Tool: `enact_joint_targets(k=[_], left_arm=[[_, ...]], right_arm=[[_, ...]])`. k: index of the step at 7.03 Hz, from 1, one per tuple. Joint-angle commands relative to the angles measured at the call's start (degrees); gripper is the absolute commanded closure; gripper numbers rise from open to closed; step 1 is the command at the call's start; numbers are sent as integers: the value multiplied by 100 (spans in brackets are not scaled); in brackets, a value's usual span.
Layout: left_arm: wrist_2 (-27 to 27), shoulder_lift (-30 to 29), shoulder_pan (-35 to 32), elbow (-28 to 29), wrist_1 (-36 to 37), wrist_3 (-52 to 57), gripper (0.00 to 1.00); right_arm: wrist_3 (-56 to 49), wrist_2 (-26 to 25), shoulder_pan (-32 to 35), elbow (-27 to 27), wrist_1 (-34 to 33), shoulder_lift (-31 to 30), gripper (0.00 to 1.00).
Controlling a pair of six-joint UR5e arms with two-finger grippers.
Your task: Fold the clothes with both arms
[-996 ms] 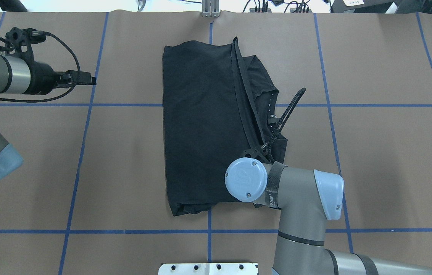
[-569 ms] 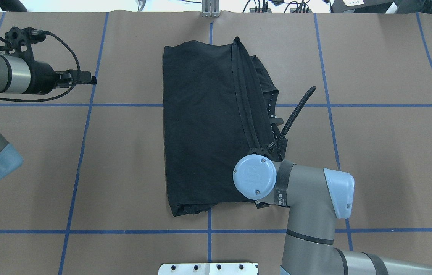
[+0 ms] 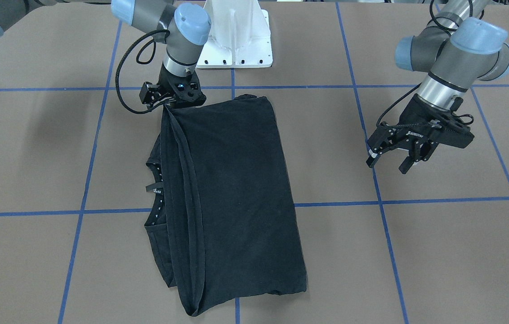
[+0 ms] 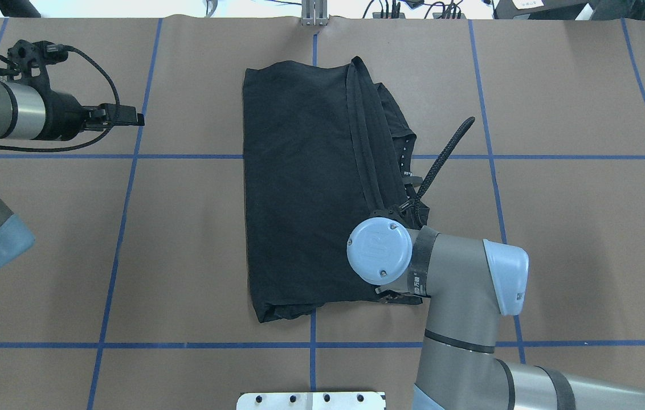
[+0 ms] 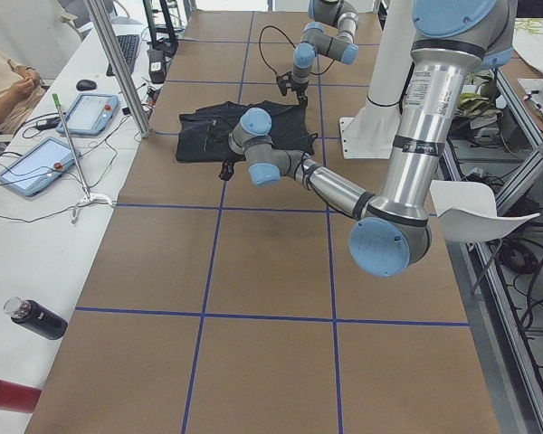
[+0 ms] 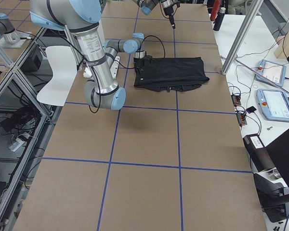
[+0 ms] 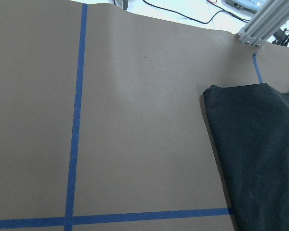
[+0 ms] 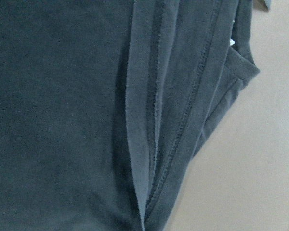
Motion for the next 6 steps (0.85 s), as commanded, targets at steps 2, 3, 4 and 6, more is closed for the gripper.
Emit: enact_joint_targets(k=[2, 3, 4, 6], left_arm=[[-12, 97, -21, -69, 0, 24, 0], [-21, 106, -21, -86, 0, 15, 0], [-12, 106, -21, -87, 0, 24, 1], [-12, 123, -21, -95, 0, 24, 0]], right_arm=[[-267, -10, 209, -527, 550, 76, 1], [-382, -10, 288, -579, 550, 68, 2], [-496, -10, 368, -597, 533, 68, 2], [-732, 25, 577, -659, 568, -2, 3]])
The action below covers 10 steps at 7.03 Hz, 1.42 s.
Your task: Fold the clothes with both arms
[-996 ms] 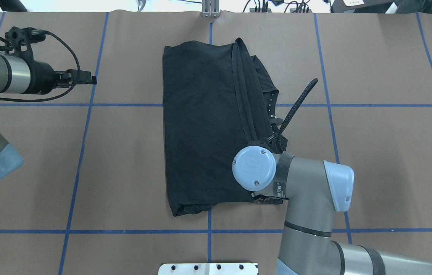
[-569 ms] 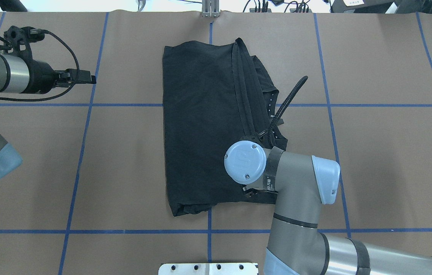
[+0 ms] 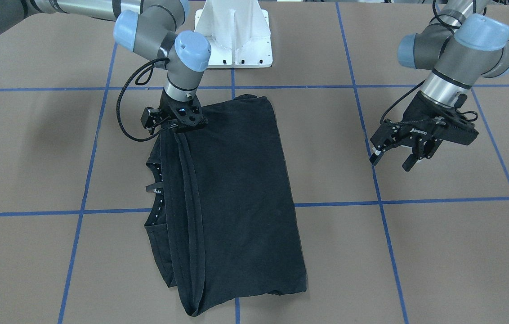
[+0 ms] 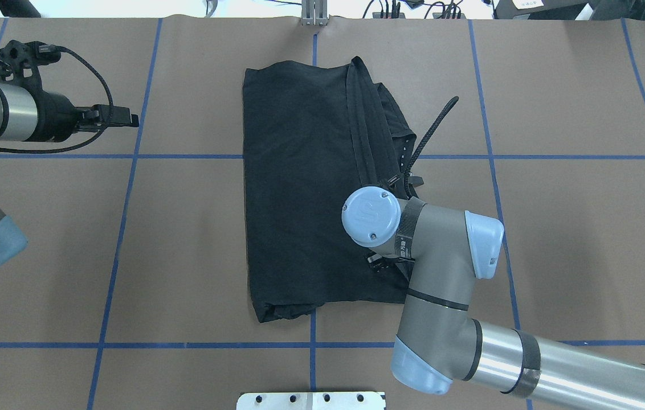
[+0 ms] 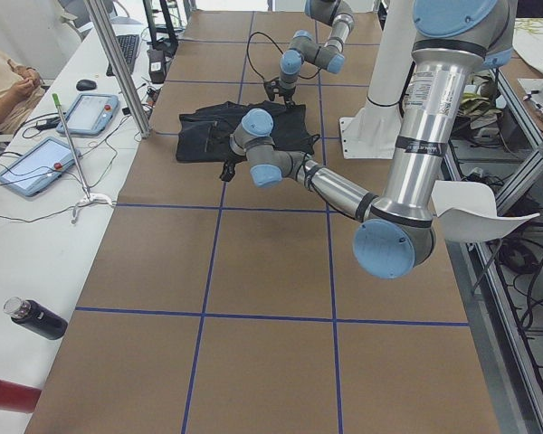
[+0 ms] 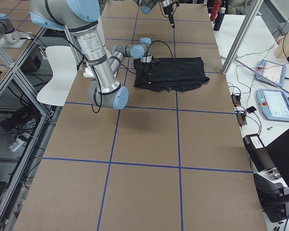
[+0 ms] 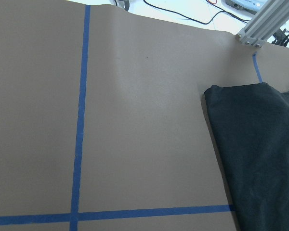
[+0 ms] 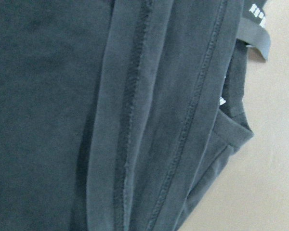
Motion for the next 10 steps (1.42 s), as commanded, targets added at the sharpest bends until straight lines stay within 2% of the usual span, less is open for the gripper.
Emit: enact_joint_targets(k=[1, 2, 3, 4, 5, 7, 8, 10], left_arm=[[-8, 10, 0, -7, -9, 1, 0], [1, 10, 0, -7, -9, 1, 0], [-8, 10, -9, -16, 0, 10, 0], [1, 19, -9, -42, 0, 10, 0], [1, 10, -9, -51, 0, 10, 0], [-17, 132, -9, -112, 0, 27, 1], [-243, 316, -52, -261, -9, 62, 1], [-307, 371, -106, -315, -9, 62, 0]], right_arm=[[-466, 70, 381, 10, -21, -83, 3], [-747, 280, 705, 53, 5, -188, 3], [-1141, 256, 795, 358, 48, -720, 3], [-1093, 316, 848, 544, -12, -760, 4], [-1014, 665, 979, 442, -265, -325, 4], [-480, 686, 972, -575, -32, 651, 4], [-225, 686, 893, -927, 266, 864, 4], [-135, 677, 788, -1421, 576, 1111, 4]])
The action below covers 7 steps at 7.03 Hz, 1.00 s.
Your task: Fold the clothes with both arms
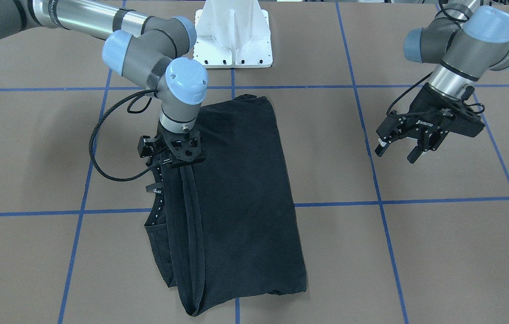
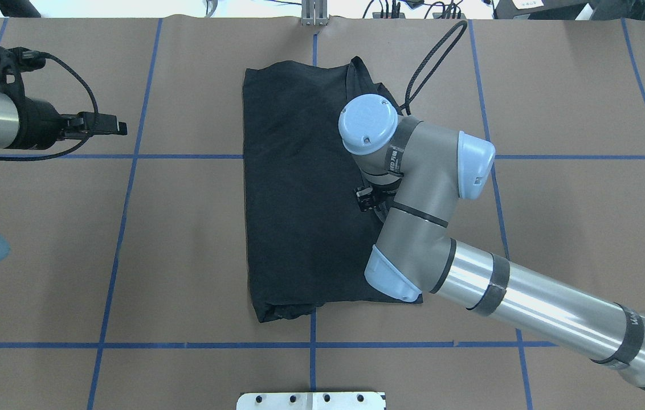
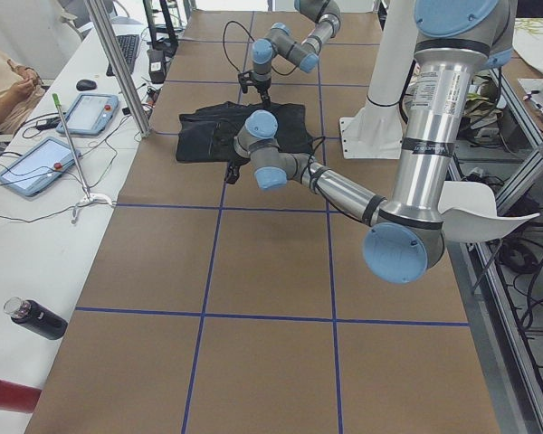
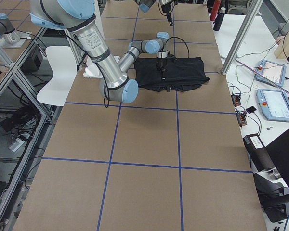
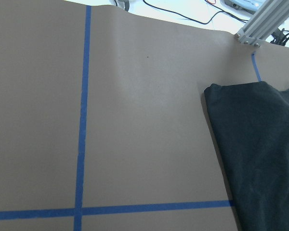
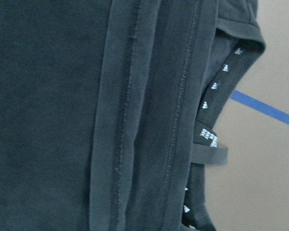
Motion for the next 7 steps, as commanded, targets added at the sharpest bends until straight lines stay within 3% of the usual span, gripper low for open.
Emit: enact_joint_targets(k=[1, 7], left_arm=[[-50, 46, -23, -46, -1, 5, 1], [-103, 63, -40, -55, -45, -3, 0]], right_arm=[[73, -31, -122, -363, 184, 156, 4], [-486, -119, 157, -5, 140, -544, 4]])
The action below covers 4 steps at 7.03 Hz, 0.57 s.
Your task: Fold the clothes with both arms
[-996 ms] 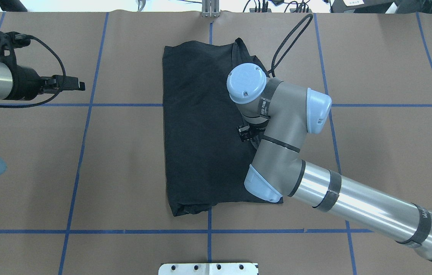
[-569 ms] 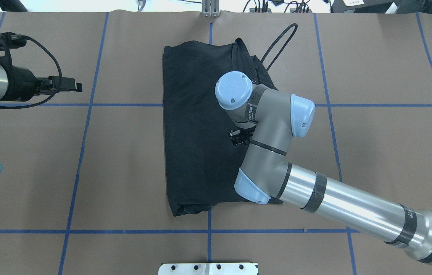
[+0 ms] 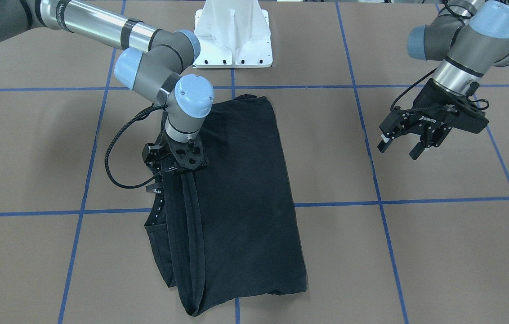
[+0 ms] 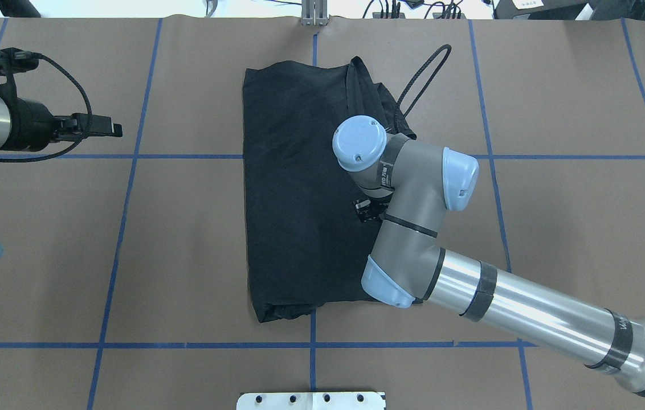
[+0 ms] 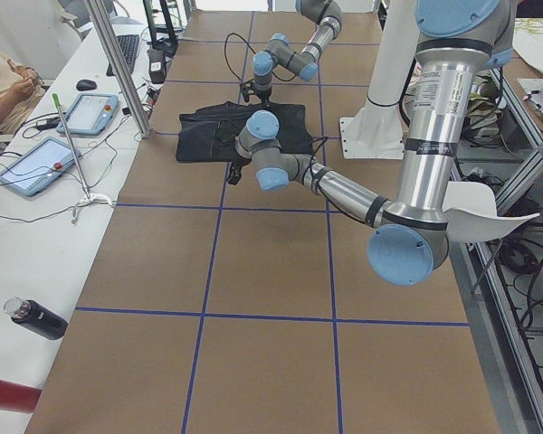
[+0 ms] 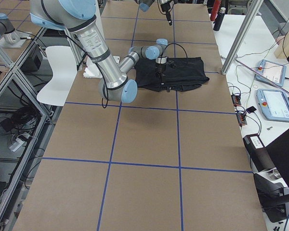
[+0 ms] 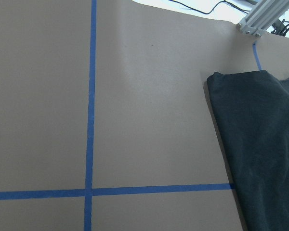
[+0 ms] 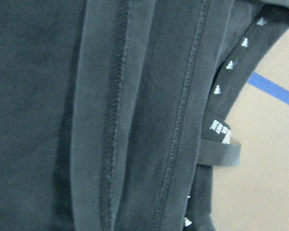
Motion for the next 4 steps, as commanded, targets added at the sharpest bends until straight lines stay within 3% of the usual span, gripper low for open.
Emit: enact_joint_targets(k=[1, 2, 4], left_arm=[[-13, 4, -7, -6, -28, -9, 0], [-13, 4, -7, -32, -28, -9, 0], [-13, 4, -7, -58, -36, -9, 0]], right_arm=[[-935, -36, 395, 725, 24, -913, 4], [-1089, -10, 502, 1052, -45, -1146, 4], [-855, 17, 502, 916, -431, -510, 4]])
